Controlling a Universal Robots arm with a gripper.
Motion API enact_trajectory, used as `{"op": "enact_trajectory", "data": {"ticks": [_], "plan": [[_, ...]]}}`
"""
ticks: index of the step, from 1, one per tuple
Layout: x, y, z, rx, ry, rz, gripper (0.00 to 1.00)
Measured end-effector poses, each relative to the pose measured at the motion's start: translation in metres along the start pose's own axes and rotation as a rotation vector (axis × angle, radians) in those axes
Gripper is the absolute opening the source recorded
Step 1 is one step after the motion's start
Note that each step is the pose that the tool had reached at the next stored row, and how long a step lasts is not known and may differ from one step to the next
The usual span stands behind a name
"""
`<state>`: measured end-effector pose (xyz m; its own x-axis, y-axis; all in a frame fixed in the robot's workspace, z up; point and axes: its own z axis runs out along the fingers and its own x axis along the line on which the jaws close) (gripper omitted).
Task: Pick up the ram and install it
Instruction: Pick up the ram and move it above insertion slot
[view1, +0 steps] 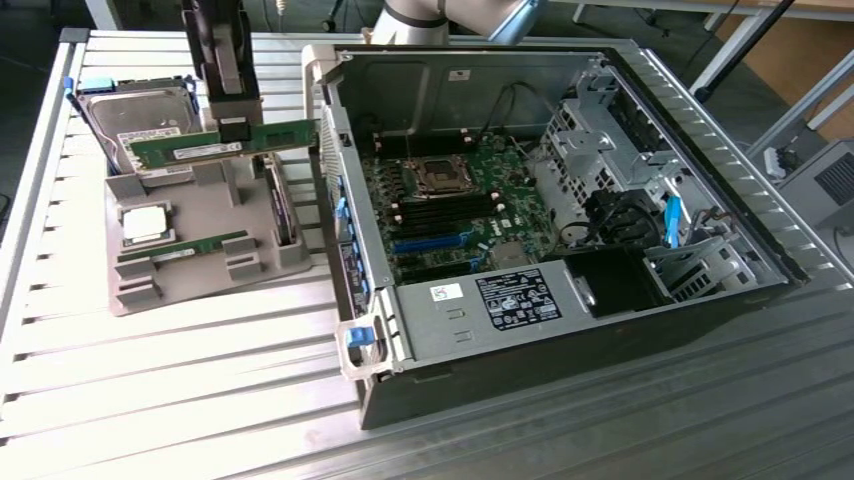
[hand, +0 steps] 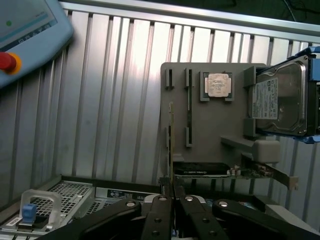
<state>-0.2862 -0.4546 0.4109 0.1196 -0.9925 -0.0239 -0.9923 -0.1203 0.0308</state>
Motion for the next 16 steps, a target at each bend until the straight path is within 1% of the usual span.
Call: {"op": "enact_trajectory", "data": {"ticks": [9,16], "plan": [[0.0004,-0.0031,-0.0001,-0.0001,0.0010,0.000,0.11],[0.0009,-0.0072,-0.0002,-0.0003,0.0029,0.000,0.11]]}}
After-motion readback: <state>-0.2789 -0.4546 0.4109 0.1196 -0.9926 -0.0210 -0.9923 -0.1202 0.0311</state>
